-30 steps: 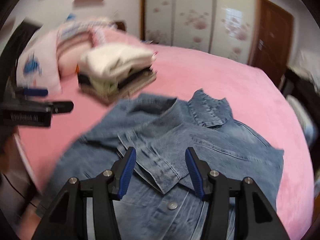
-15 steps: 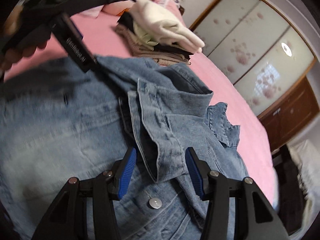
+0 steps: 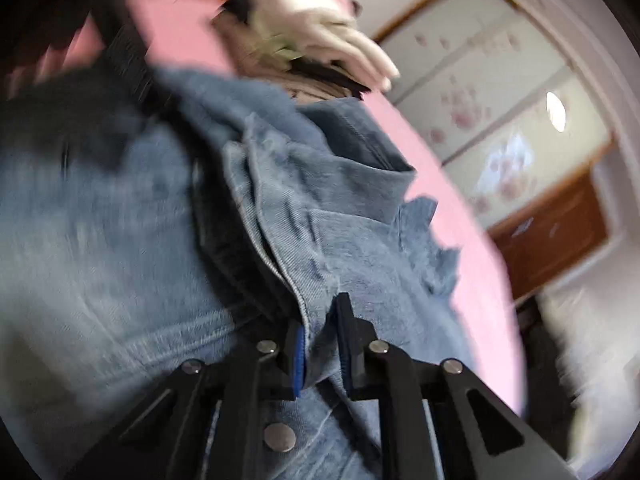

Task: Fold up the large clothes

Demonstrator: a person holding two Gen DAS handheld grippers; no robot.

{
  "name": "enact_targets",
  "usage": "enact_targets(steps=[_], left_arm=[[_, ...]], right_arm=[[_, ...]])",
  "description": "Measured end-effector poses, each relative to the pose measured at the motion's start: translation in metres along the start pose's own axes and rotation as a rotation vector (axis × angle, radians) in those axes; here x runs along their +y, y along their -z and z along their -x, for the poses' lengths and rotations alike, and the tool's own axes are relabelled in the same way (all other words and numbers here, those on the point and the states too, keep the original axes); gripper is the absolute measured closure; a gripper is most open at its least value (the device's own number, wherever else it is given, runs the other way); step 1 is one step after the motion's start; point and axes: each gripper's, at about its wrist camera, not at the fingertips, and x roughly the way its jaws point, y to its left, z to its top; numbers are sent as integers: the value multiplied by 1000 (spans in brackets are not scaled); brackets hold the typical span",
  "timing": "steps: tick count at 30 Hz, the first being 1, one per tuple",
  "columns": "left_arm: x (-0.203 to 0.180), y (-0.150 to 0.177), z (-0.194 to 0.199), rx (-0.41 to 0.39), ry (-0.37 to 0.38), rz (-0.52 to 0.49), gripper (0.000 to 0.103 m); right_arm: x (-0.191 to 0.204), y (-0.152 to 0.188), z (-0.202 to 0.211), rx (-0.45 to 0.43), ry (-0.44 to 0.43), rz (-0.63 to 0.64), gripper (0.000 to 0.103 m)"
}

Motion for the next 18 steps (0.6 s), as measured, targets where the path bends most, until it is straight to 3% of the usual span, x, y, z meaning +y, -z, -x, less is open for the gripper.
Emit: enact_targets(steps=[6, 9, 10, 13, 16, 18], left_arm=[[-2, -6, -3, 9, -11, 16, 22], [0, -6, -4, 4, -24, 31, 22], [0, -6, -4, 5, -29, 38, 23], [5, -6, -7, 23, -32, 61, 39], [12, -5, -10, 39, 3, 102, 48], [13, -5, -10, 40, 13, 114, 52]], right_arm=[[-104, -19, 27, -47, -157, -486, 94], [-170, -5, 33, -78, -249, -838, 94], [-188, 5, 31, -84, -264, -950, 95], [-233, 52, 13, -71, -262, -1250, 96], [-246, 106, -8, -5, -245, -1452, 96], [-241, 130, -19, 54, -198, -1494, 96]])
